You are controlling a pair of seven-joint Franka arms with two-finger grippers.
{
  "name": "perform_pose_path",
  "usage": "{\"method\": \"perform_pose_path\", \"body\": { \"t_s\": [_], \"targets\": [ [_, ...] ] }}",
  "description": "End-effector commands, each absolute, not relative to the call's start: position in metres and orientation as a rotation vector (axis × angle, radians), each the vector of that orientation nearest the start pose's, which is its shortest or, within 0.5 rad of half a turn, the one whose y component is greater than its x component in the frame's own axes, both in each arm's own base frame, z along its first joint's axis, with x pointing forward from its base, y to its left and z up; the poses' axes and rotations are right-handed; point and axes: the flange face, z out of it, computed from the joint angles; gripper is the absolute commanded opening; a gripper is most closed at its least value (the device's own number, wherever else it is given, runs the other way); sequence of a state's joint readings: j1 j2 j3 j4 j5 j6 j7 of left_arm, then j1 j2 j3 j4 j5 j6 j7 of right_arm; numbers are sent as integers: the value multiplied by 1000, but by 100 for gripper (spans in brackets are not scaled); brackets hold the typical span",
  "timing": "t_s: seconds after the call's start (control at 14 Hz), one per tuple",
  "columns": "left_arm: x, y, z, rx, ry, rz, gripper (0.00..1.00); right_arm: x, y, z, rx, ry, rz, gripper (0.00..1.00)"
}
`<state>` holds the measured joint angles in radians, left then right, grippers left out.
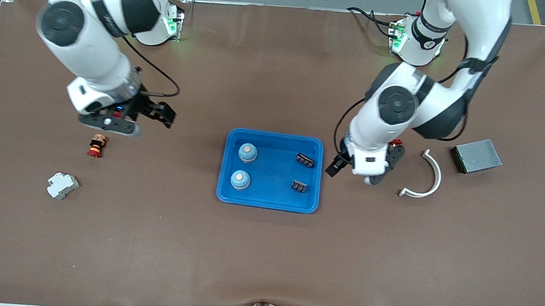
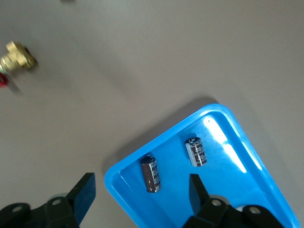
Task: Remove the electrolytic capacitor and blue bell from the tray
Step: 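Lower the left gripper onto a capacitor while the right gripper reaches a bell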
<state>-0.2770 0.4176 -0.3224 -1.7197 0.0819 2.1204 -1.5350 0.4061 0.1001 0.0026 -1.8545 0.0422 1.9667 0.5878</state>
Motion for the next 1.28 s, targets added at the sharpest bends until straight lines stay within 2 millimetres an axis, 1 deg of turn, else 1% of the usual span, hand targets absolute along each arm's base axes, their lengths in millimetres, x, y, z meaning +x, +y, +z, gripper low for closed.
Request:
{"method": "perform_pose_path", "body": {
  "t_s": [0.0, 0.07, 0.14, 0.21, 0.28, 0.36, 0.43, 0.57, 0.64, 0.78, 0.93, 1.0, 1.07, 1.14, 1.21],
  "targets": [
    [547, -378, 318, -2758, -1483, -1, 86, 535, 281, 426, -3048, 422, -23, 100],
    [540, -389, 300, -2737, -1485, -13, 83, 533, 297, 408, -3037, 449, -36, 100],
    [536, -397, 288, -2715, -1509, -12, 82, 531, 312, 389, -3032, 480, -36, 100],
    [536, -401, 275, -2700, -1537, -14, 82, 530, 325, 369, -3034, 487, -32, 100],
    [533, -407, 264, -2693, -1566, -23, 76, 528, 336, 351, -3036, 471, -34, 100],
    [525, -419, 250, -2685, -1586, -12, 74, 527, 346, 334, -3033, 479, -37, 100],
    [519, -429, 240, -2684, -1604, -5, 74, 525, 354, 319, -3034, 490, -33, 100],
    [513, -437, 217, -2670, -1639, -6, 73, 516, 376, 296, -3032, 504, -30, 100],
    [511, -438, 209, -2667, -1624, -28, 71, 512, 386, 285, -3031, 512, -33, 100],
    [509, -437, 197, -2665, -1591, -48, 68, 510, 402, 263, -3047, 521, -25, 100],
    [507, -436, 189, -2657, -1586, -38, 67, 505, 422, 241, -3065, 531, -14, 100],
    [506, -436, 184, -2651, -1584, -30, 60, 503, 427, 231, -3081, 516, -12, 100],
    [506, -436, 179, -2645, -1586, -21, 50, 503, 427, 224, -3096, 502, -17, 100],
    [507, -436, 180, -2644, -1591, -18, 37, 505, 426, 222, -3101, 497, -25, 100],
    [508, -436, 180, -2643, -1594, -14, 17, 507, 427, 216, -3105, 498, -22, 100]
  ]
}}
